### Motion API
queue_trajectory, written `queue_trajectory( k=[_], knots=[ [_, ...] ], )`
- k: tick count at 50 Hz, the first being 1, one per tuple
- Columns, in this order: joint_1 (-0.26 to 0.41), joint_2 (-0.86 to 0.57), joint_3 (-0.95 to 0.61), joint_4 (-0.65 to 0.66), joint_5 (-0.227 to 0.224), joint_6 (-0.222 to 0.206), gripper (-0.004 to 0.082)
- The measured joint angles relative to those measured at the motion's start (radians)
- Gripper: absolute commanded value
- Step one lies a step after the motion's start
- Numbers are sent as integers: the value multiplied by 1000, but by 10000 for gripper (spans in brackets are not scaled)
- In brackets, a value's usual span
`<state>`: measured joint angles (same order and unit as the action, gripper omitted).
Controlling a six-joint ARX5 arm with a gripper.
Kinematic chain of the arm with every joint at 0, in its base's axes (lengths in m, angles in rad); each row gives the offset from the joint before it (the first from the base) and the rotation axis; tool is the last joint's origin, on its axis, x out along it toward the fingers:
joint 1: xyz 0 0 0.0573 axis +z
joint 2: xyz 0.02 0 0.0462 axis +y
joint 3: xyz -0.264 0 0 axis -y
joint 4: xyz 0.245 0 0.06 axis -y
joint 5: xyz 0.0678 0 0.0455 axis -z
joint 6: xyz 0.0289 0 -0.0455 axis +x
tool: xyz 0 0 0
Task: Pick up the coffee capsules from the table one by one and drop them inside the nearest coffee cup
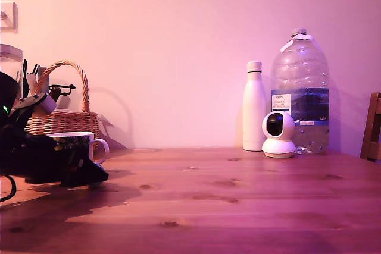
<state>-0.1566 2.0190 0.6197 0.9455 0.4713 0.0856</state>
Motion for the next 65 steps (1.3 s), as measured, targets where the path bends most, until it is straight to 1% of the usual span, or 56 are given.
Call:
queue_trajectory(
  k=[2, 4, 7, 9, 12, 15, 26, 30, 31, 35, 36, 37, 41, 47, 52, 53, 55, 56, 57, 60, 65],
  knots=[
    [0, 0, 0, -3, 0, 0, 604],
    [0, 0, 0, -4, 3, 0, 551],
    [0, 0, 0, -6, 5, 0, 424],
    [0, 0, 0, -7, 6, 0, 316],
    [0, 0, 0, -8, 6, 0, 184],
    [0, 0, 0, -10, 7, 5, 124],
    [0, 0, 0, -8, 12, 8, 122],
    [0, 0, 0, -12, 30, 6, 122],
    [-1, 0, 0, -16, 38, -4, 122],
    [-9, -1, 0, -23, 63, -13, 122],
    [-13, -2, 0, -27, 69, -25, 122],
    [-17, -5, 0, -29, 72, -25, 122],
    [-39, -27, 0, -78, 92, -27, 122],
    [-74, -93, 0, -162, 120, -31, 122],
    [-94, -184, 0, -226, 152, -31, 122],
    [-96, -204, 0, -238, 159, -42, 122],
    [-97, -243, 0, -263, 174, -42, 122],
    [-97, -263, 0, -277, 182, -56, 122],
    [-97, -280, 0, -290, 186, -56, 122],
    [-96, -330, 0, -338, 194, -58, 122],
    [-95, -410, 0, -425, 195, -60, 122]
  ],
)
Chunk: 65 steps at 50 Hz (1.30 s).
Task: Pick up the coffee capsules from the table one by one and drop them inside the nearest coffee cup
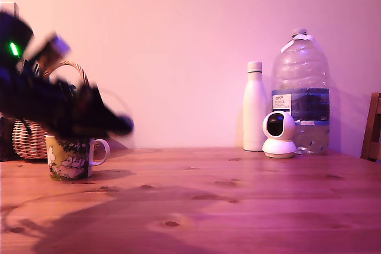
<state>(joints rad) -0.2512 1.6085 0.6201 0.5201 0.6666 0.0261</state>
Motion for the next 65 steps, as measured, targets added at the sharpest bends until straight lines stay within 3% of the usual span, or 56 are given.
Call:
queue_trajectory(
  k=[7, 20, 30, 45, 52, 65],
  knots=[
    [19, -125, 0, -112, -25, 0, 122],
    [121, -276, 0, -272, -177, 10, 122],
    [202, -330, 0, -328, -267, 11, 122],
    [212, -350, 0, -358, -292, 11, 122],
    [212, -350, 16, -428, -330, 11, 123],
    [212, -311, 221, -613, -344, 19, 128]
  ],
)
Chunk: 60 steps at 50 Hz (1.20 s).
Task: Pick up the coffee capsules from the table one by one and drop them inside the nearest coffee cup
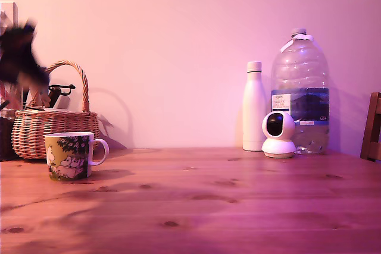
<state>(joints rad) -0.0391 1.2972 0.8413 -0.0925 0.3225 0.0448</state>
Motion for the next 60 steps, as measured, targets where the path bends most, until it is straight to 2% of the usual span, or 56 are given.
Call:
queue_trajectory(
  k=[20, 26, 38, 55, 60],
  knots=[
    [-14, 322, 303, -278, -3, 3, 128],
    [-20, 377, 384, -337, -33, 4, 128],
    [-40, 422, 475, -390, -85, 15, 128],
    [-61, 427, 475, -404, -89, 18, 135],
    [-61, 427, 475, -405, -109, 18, 208]
  ],
)
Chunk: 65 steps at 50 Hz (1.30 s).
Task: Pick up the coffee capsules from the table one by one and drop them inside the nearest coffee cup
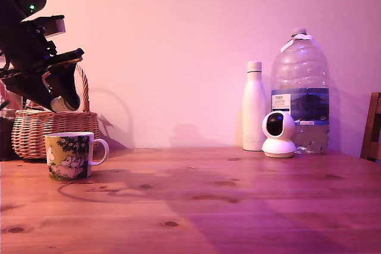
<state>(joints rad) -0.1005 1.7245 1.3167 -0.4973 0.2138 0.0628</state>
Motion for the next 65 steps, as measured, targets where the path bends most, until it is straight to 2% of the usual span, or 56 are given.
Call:
queue_trajectory(
  k=[4, 8, 10, 12, 21, 27, 32, 37, 44, 47, 65],
  knots=[
    [0, 0, 0, 0, -11, 0, 336],
    [0, 0, 0, 2, -11, 0, 553],
    [0, 0, 0, 3, -11, 0, 632],
    [0, 0, 0, 4, -11, 0, 665],
    [0, 0, 0, 5, -11, 0, 665],
    [0, 0, 0, 5, -11, 1, 625],
    [0, 0, 0, 6, -11, 2, 533],
    [0, 0, 0, 7, -11, 6, 373],
    [0, 0, 0, 8, -10, 8, 58],
    [-1, 0, 0, 8, -10, 8, -27],
    [-17, -12, 0, 73, -10, 16, -23]
  ],
)
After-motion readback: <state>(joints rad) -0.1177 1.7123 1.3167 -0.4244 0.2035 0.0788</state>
